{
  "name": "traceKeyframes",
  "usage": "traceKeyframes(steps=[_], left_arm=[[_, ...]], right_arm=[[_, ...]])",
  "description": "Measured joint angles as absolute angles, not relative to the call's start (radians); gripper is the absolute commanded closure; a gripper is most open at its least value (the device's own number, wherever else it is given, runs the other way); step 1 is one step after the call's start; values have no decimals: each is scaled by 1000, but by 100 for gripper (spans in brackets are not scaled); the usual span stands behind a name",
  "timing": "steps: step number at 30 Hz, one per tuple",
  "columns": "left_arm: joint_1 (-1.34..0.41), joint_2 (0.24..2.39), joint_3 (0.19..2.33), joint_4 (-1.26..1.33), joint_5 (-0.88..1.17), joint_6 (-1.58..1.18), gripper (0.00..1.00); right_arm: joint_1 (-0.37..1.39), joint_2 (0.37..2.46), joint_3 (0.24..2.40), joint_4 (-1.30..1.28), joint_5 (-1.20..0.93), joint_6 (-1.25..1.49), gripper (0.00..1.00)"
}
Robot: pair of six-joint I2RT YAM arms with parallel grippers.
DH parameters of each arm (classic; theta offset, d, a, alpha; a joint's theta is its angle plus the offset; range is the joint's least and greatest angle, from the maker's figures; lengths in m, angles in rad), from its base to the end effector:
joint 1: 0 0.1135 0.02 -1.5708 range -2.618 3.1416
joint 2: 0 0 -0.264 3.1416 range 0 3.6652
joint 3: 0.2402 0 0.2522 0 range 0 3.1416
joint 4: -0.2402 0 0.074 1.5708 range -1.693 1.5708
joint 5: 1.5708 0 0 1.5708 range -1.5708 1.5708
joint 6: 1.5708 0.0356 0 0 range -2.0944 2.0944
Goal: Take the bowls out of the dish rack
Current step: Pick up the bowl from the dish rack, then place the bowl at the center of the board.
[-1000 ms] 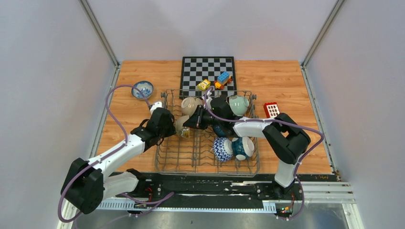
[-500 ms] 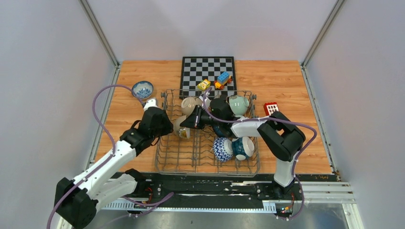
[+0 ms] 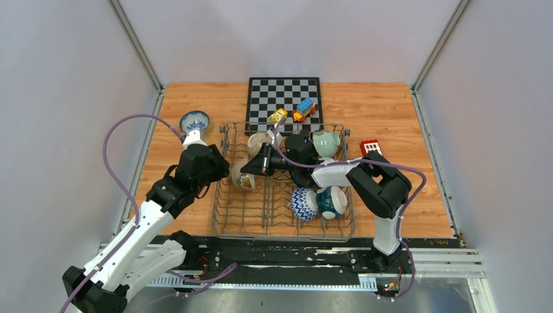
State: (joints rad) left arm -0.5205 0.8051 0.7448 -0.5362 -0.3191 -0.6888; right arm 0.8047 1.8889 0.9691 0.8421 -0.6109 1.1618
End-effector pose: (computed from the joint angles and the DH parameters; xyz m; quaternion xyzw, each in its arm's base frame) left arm 0.1568 -0.0770 0.2884 -0.1474 0.8631 -0.1472 0.4600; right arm 0.2637 0.3035 0.1977 -0.0766 0.7252 0.6614 0.1753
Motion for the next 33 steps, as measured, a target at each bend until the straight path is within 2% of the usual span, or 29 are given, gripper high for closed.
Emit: traceKeyframes(steps=[5,12,14,18,24,27,33], left_arm=[[-521,776,806,-592,-345,-688,46],[-521,733,904,-643,-381,-675,33],[-521,722,927,-651,-389,-664,25],[-521,706,964,-659,-386,-641,1],[-521,680,988,-654,-373,-622,0],[-521,660,988,-630,-345,-606,0],[-521,634,1002,-544,-284,-581,0]], right_arm=[[812,1909,995,888,-632,1190,100],[820,1888,1036,838,-669,1141,100],[820,1847,1041,749,-675,1073,100],[825,1708,1071,483,-661,876,100],[881,1442,1140,95,-520,525,100],[954,1303,1153,-76,-381,339,100],[1062,1122,1153,-320,-184,96,100]])
